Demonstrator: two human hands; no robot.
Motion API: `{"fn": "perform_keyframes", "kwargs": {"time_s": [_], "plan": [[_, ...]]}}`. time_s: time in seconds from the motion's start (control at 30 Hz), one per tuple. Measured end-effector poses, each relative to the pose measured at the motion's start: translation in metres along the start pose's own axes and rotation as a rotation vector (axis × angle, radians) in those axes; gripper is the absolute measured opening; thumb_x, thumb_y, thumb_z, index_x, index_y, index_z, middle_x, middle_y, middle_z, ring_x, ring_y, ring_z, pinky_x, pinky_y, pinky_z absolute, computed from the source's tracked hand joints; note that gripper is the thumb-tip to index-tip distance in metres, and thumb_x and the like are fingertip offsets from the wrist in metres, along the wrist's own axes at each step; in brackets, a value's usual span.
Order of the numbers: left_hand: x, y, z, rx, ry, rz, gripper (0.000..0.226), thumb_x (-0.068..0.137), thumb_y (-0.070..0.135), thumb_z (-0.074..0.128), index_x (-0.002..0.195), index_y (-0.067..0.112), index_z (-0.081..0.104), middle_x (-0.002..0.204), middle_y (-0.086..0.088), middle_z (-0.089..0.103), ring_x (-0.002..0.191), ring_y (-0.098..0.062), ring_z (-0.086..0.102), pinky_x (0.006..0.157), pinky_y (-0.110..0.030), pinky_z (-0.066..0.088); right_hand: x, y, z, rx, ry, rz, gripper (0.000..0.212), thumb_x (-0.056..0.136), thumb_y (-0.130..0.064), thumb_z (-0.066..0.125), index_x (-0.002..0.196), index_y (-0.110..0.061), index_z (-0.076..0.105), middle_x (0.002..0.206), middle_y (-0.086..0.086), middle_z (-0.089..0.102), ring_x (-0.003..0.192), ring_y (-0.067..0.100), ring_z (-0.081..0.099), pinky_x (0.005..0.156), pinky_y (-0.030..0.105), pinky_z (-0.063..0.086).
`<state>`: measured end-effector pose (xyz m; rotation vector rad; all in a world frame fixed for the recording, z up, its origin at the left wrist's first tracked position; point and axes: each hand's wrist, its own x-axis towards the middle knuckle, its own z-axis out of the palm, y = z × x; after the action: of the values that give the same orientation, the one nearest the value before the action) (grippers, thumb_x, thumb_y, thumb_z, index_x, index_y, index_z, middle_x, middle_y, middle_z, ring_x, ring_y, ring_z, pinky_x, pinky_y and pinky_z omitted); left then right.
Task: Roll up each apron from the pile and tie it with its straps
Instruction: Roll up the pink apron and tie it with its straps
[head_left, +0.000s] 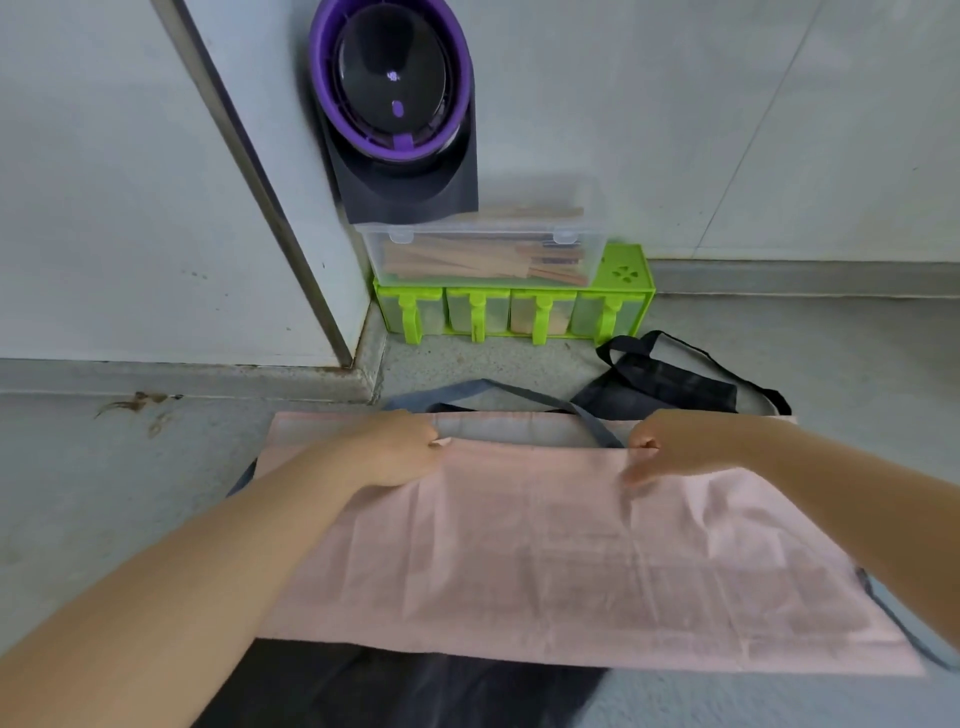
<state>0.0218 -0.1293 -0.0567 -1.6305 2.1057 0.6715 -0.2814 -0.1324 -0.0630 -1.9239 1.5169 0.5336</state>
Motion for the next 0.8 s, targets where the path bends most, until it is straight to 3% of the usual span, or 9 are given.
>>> {"fn": "perform_keyframes", "kwargs": {"time_s": [0.17, 0.27, 0.4, 0.47, 0.53, 0.63, 0.7, 0.77, 0.8], "plan": [[0.025, -0.004, 0.0, 0.059, 0.005, -0.002, 0.02, 0.098, 0.022, 0.036, 0.095, 0.011, 0.053, 0.078, 0.002, 0.051, 0.067, -0.013, 0.049, 0.058, -0.029, 0.036, 0.012, 0.004, -0.001, 0.007, 0.126, 0.012, 0.042, 0.085, -0.03, 0.056, 0.058, -0.016, 0.028, 0.062, 0.001, 0.029, 0.06, 0.018, 0.028, 0.057, 0.03, 0.021], [0.033, -0.003, 0.015, 0.093, -0.016, -0.107, 0.028, 0.097, 0.014, 0.037, 0.119, 0.009, 0.054, 0.099, -0.002, 0.058, 0.08, -0.015, 0.054, 0.063, -0.026, 0.041, 0.017, 0.002, 0.002, -0.044, 0.157, 0.084, 0.042, 0.089, -0.033, 0.051, 0.057, -0.015, 0.032, 0.059, -0.001, 0.035, 0.055, 0.016, 0.033, 0.052, 0.027, 0.023], [0.035, -0.008, 0.027, 0.25, 0.334, -0.162, 0.032, 0.093, 0.018, 0.05, 0.125, 0.016, 0.047, 0.121, -0.003, 0.059, 0.111, -0.022, 0.056, 0.092, -0.033, 0.039, 0.022, 0.001, 0.005, -0.024, 0.219, 0.106, 0.034, 0.096, -0.033, 0.041, 0.064, -0.02, 0.04, 0.07, -0.007, 0.046, 0.077, 0.018, 0.049, 0.065, 0.029, 0.036], [0.032, -0.013, 0.035, 0.268, 0.594, -0.124, 0.038, 0.077, 0.022, 0.074, 0.11, 0.016, 0.055, 0.107, -0.004, 0.062, 0.101, -0.026, 0.061, 0.09, -0.038, 0.044, 0.021, 0.001, 0.008, -0.032, 0.245, 0.116, 0.034, 0.098, -0.035, 0.038, 0.066, -0.024, 0.036, 0.072, -0.011, 0.043, 0.081, 0.018, 0.048, 0.065, 0.029, 0.035], [0.031, -0.015, 0.05, 0.194, 0.775, -0.077, 0.052, 0.053, 0.011, 0.088, 0.099, 0.013, 0.065, 0.093, -0.007, 0.062, 0.082, -0.03, 0.064, 0.08, -0.042, 0.053, 0.02, 0.0, 0.013, -0.042, 0.258, 0.147, 0.03, 0.097, -0.036, 0.037, 0.068, -0.026, 0.034, 0.077, -0.009, 0.046, 0.081, 0.018, 0.048, 0.062, 0.029, 0.034], [0.024, 0.0, 0.074, 0.036, 0.835, 0.032, 0.045, 0.065, 0.01, 0.075, 0.108, 0.014, 0.064, 0.105, -0.005, 0.06, 0.092, -0.031, 0.063, 0.093, -0.048, 0.05, 0.02, -0.006, 0.017, -0.062, 0.336, 0.211, 0.02, 0.094, -0.04, 0.04, 0.085, -0.024, 0.047, 0.093, -0.002, 0.056, 0.086, 0.02, 0.054, 0.067, 0.03, 0.038], [0.017, 0.012, 0.085, -0.041, 0.853, 0.08, 0.029, 0.082, 0.022, 0.053, 0.11, 0.018, 0.06, 0.113, -0.001, 0.057, 0.094, -0.028, 0.062, 0.091, -0.043, 0.049, 0.025, -0.013, 0.017, -0.12, 0.545, 0.213, 0.025, 0.092, -0.043, 0.046, 0.103, -0.022, 0.052, 0.105, -0.001, 0.058, 0.102, 0.023, 0.053, 0.082, 0.035, 0.038], [0.013, 0.017, 0.094, 0.027, 0.801, 0.094, 0.033, 0.089, 0.033, 0.038, 0.112, 0.021, 0.058, 0.119, 0.001, 0.055, 0.098, -0.024, 0.061, 0.092, -0.044, 0.044, 0.038, -0.028, 0.013, -0.027, 0.692, 0.085, 0.024, 0.09, -0.041, 0.053, 0.106, -0.022, 0.056, 0.113, -0.001, 0.055, 0.112, 0.024, 0.048, 0.089, 0.036, 0.035], [0.013, 0.018, 0.097, 0.07, 0.774, 0.098, 0.035, 0.09, 0.035, 0.036, 0.113, 0.021, 0.059, 0.122, 0.0, 0.055, 0.103, -0.022, 0.059, 0.095, -0.048, 0.041, 0.046, -0.038, 0.01, 0.078, 0.672, -0.016, 0.02, 0.09, -0.036, 0.055, 0.104, -0.022, 0.059, 0.12, 0.0, 0.054, 0.119, 0.026, 0.043, 0.092, 0.038, 0.034]]}}
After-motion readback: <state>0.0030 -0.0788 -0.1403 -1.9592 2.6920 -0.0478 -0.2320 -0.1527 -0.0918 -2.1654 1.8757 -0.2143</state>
